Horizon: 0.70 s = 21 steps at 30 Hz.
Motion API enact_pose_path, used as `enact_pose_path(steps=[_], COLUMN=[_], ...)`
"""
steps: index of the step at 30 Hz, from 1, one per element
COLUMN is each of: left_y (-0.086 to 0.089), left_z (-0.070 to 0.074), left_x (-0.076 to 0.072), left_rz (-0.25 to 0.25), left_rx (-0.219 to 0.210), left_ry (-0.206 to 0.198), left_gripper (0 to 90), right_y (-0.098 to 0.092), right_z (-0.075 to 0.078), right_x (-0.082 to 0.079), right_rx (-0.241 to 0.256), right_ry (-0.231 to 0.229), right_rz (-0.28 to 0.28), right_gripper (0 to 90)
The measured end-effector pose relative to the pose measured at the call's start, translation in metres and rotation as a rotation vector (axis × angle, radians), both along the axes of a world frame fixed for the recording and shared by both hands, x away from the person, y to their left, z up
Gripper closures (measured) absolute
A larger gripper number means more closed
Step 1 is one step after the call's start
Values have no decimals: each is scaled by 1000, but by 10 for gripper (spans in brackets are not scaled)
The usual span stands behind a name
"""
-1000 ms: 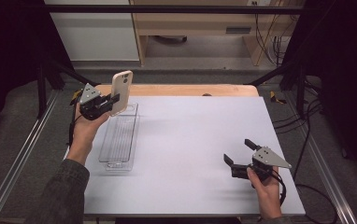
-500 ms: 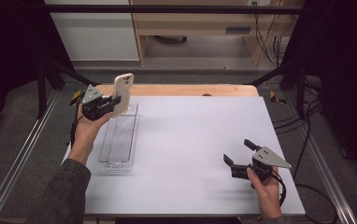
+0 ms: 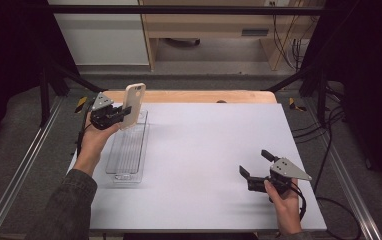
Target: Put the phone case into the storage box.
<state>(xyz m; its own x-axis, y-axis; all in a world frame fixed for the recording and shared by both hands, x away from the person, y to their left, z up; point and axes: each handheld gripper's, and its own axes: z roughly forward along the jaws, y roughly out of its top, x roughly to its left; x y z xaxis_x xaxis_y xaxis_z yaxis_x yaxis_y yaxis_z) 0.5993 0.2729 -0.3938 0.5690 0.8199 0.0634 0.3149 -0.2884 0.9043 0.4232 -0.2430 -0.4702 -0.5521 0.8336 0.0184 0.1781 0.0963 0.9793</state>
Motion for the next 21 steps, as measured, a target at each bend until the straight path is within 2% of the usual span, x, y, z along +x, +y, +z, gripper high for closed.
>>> enact_pose_path(steps=[8, 15, 21], left_y=[2, 1, 0], left_z=[-7, -13, -16], left_x=[4, 7, 8], left_rz=[7, 4, 0], left_rx=[-4, 12, 6], left_ry=[38, 56, 64], left_gripper=[789, 789, 789], right_y=[0, 0, 0], right_z=[-1, -1, -1], right_x=[0, 1, 1], right_rx=[6, 8, 7], right_ry=[3, 5, 8], right_rz=[0, 0, 2], right_gripper=[32, 32, 32])
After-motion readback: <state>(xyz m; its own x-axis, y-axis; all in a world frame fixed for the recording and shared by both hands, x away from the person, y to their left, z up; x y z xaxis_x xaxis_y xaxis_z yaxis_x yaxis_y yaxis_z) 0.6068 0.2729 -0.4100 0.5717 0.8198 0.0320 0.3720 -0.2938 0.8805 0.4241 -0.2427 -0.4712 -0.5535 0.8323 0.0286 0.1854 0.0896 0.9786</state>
